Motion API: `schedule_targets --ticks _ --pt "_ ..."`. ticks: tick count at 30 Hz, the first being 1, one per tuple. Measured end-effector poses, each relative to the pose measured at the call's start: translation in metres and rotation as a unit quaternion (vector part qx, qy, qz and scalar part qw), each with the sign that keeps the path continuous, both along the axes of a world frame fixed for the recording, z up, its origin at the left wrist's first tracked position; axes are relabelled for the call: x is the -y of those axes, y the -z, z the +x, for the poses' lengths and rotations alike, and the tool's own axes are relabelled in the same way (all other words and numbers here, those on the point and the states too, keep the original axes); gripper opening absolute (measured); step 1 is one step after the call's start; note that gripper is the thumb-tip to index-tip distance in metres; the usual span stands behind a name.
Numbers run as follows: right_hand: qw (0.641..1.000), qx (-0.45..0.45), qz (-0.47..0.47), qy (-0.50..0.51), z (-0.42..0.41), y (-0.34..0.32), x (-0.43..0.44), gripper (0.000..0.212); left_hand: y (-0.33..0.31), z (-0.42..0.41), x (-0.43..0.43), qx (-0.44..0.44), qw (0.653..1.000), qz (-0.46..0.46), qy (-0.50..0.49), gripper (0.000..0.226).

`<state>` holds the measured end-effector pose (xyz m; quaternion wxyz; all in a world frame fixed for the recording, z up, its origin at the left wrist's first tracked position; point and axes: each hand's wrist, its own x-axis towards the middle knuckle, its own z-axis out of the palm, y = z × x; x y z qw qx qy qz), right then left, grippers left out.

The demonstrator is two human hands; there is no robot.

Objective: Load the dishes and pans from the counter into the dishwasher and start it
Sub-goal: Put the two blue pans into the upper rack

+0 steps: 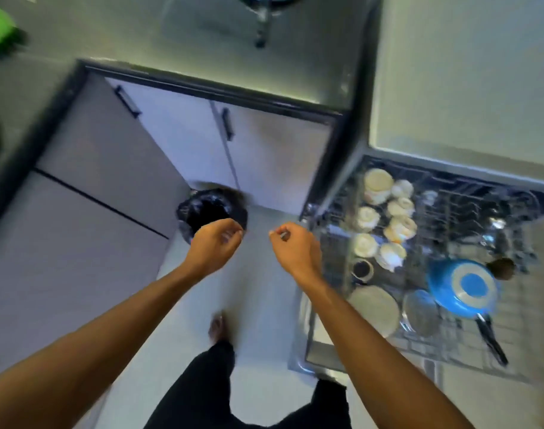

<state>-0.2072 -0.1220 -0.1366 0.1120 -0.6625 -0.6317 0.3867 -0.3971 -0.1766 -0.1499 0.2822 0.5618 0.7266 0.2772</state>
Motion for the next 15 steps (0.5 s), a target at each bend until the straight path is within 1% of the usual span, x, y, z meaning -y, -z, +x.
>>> schedule_targets --ticks 1,2,3,5,8,10,12,15 --pt "1.000 -0.005 0.005 -0.013 -0.026 -0.003 -0.003 0.020 -0.008 -0.029 0.003 -0.011 1.000 -0.002 -0.005 0.014" --pt "0.999 -0.005 0.006 -0.038 -0.071 -0.013 -0.010 0.018 -0.023 -0.075 0.008 -0.023 0.999 -0.003 -0.027 0.016" --pt "0.999 -0.007 0.000 -0.044 -0.084 -0.016 -0.014 0.017 -0.027 -0.094 0.009 -0.031 0.999 -0.003 -0.032 0.019" --pt "0.997 -0.009 0.013 -0.076 -0.137 -0.037 -0.035 0.017 -0.049 -0.152 0.007 -0.045 0.996 0.004 -0.073 0.024" --pt "0.994 0.002 0.054 -0.098 -0.191 -0.064 -0.075 0.017 -0.071 -0.213 -0.007 -0.057 0.992 0.020 -0.108 0.027" --pt "0.992 0.004 0.081 -0.099 -0.211 -0.081 -0.107 0.018 -0.080 -0.235 -0.025 -0.072 0.991 0.042 -0.102 0.026" --pt "0.990 0.001 0.108 -0.095 -0.225 -0.095 -0.144 0.018 -0.086 -0.252 -0.051 -0.085 0.989 0.066 -0.103 0.015" --pt "0.986 -0.012 0.154 -0.061 -0.231 -0.107 -0.198 0.021 -0.088 -0.257 -0.101 -0.099 0.985 0.100 -0.098 0.010"
